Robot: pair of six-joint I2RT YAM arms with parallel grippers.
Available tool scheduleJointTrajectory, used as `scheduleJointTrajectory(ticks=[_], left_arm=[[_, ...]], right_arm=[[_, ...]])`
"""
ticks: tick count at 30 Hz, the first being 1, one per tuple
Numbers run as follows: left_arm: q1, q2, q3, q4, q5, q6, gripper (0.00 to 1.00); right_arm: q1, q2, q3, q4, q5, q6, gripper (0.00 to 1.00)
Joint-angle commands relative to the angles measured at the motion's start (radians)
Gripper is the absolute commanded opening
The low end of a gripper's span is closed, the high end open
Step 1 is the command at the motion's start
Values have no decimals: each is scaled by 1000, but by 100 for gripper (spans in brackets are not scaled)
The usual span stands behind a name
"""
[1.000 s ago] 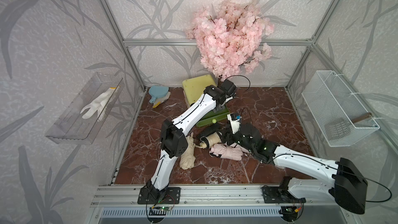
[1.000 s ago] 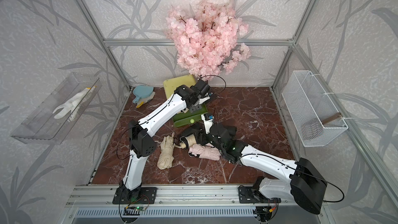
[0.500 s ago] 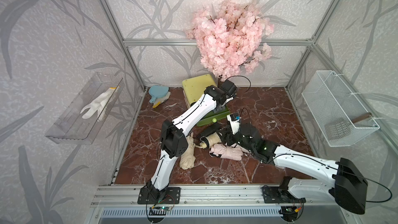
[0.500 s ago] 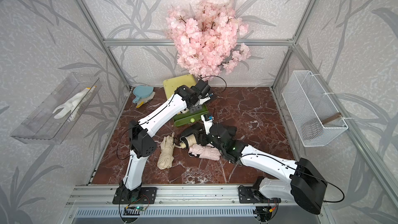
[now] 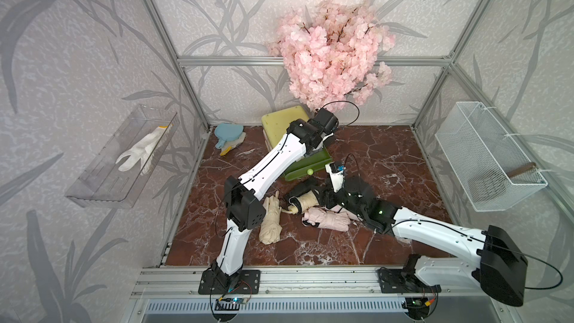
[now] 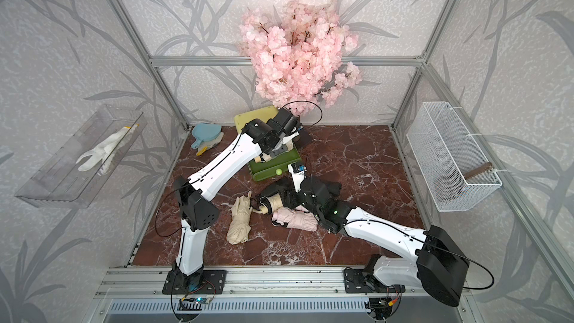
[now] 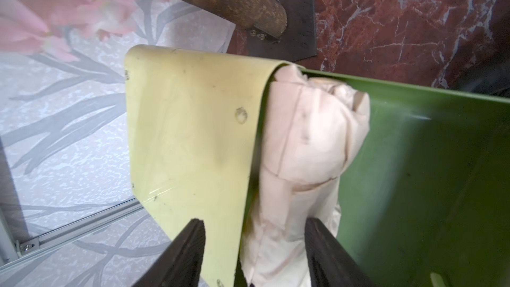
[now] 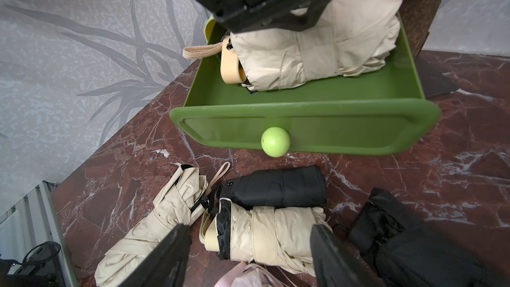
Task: Place the umbrella in the drawer by color
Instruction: Place the umbrella in the drawer.
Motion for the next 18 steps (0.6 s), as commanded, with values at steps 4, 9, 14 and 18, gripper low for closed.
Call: scheduleJointTrajectory(ticks=[4, 9, 14, 18], left_arm=[[3, -69, 30, -2, -7, -38, 67], [3, -106, 59, -26, 41, -89, 67], [3, -185, 33, -30, 80, -209, 67], [2, -301, -64, 21, 78, -354, 67]], right_arm=[[5, -4, 37, -18, 19, -21, 73], [5, -31, 36, -40, 29, -28, 73], [5, -66, 31, -68, 44, -39, 73], [5, -59, 32, -70, 61, -57, 73]])
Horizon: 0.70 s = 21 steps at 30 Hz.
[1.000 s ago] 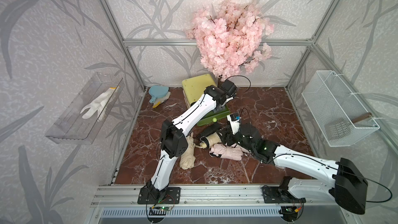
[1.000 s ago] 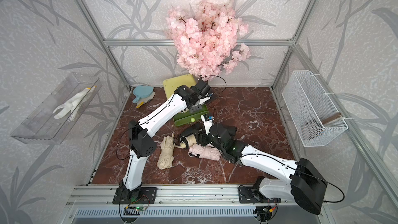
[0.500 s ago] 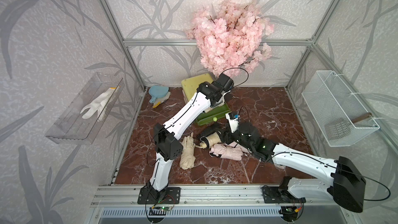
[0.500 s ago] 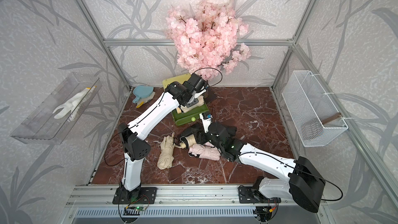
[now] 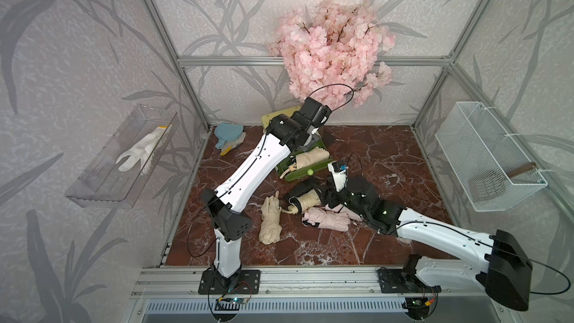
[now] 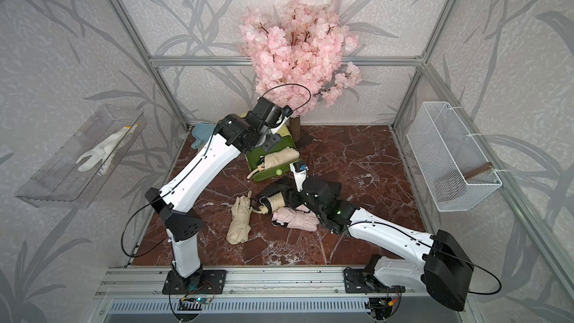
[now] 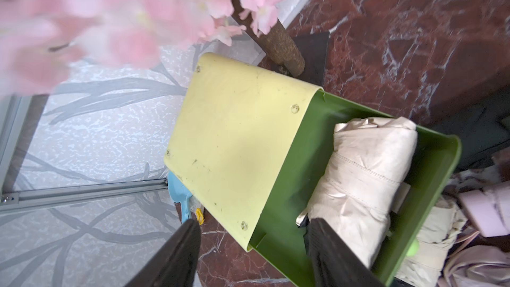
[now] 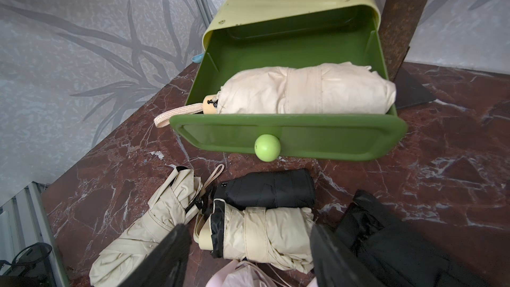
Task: Place the umbrella in the drawer by color
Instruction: Place the umbrella in the drawer, then pick up the umbrella from the center of the board.
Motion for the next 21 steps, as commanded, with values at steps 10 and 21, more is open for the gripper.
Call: scheduleJointTrajectory(ticks=[10, 21], left_arm=[[2, -698, -816, 119, -27, -725, 67], [3, -1083, -1341, 41, 101, -1009, 87]], right_arm=[[5, -19, 24, -73, -4, -1, 70], [5, -31, -9, -120, -37, 36, 70]])
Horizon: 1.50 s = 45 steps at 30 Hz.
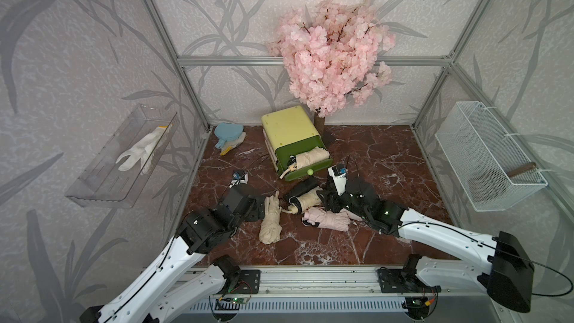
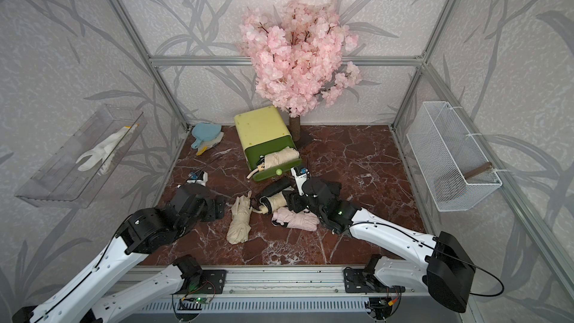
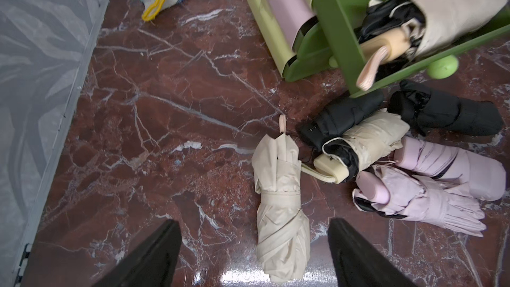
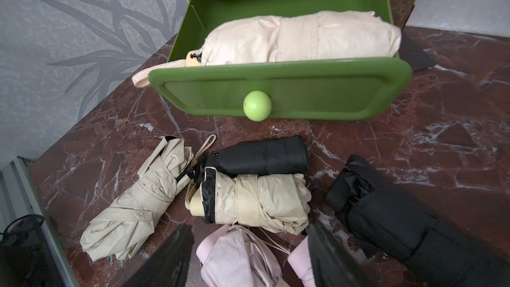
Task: Place the umbrella in the drawer by color
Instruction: Pick up the umbrella from the center of the board.
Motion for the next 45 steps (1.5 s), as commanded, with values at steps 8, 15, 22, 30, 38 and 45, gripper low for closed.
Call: scheduleJointTrajectory(ticks=[8, 15, 22, 30, 38, 45], left_arm=[[1, 116, -193, 202, 163, -129, 91], [1, 183, -299, 347, 202, -142, 91], [2, 254, -348, 440, 224, -135, 91], [3, 314, -386, 511, 227, -133, 86], [1, 376, -394, 541, 199, -119, 65], [0, 285, -388, 477, 97, -110, 23]], right_arm=[[6, 93, 28, 165, 55, -31, 68], [5, 191, 111, 216, 63, -72, 65], [6, 267, 154, 230, 100, -73, 61], [-15, 318, 176, 241, 83, -63, 59], [-23, 342, 185, 265, 81, -69, 52], [-28, 344, 167, 302, 86, -65, 46]])
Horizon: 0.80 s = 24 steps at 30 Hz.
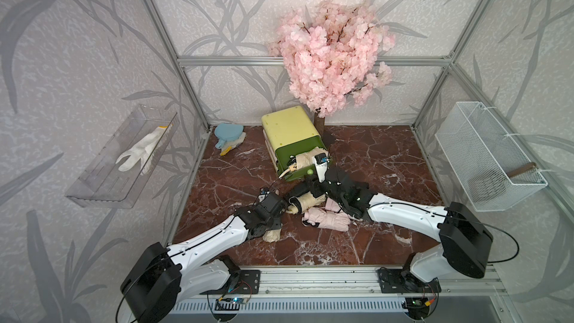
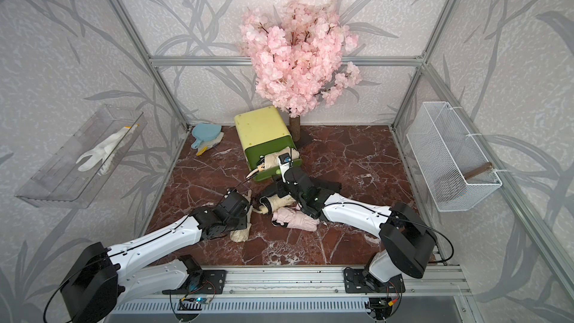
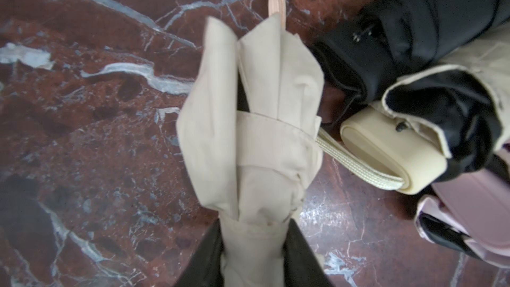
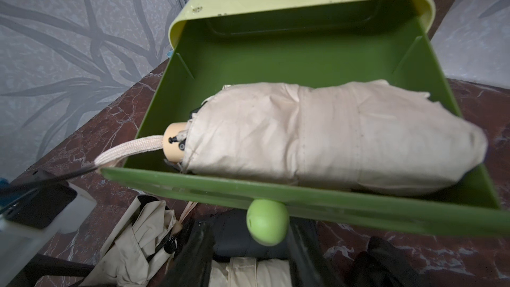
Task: Place the umbrella in the drawer by color
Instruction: Pick up the umbrella from the center of the board.
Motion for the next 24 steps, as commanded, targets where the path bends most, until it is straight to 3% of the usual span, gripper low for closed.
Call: scheduleJointTrajectory(ticks=[1, 6, 14, 19, 24], left_arm=[[1, -82, -4, -58, -97, 16, 20], [3, -198, 26, -147, -172, 25, 0], [2, -314, 225, -274, -258, 145, 0], [1, -238, 476, -267, -253, 335, 0], [3, -35, 725, -228, -100, 514, 0]], right_arm=[[-7, 11, 5, 45, 9, -1, 44], [-14, 20, 0, 61, 0, 7, 38], [-18, 28, -10, 69, -6, 11, 35], [-20, 29, -23, 87, -13, 22, 32], [-21, 33, -31, 111, -26, 29, 29]])
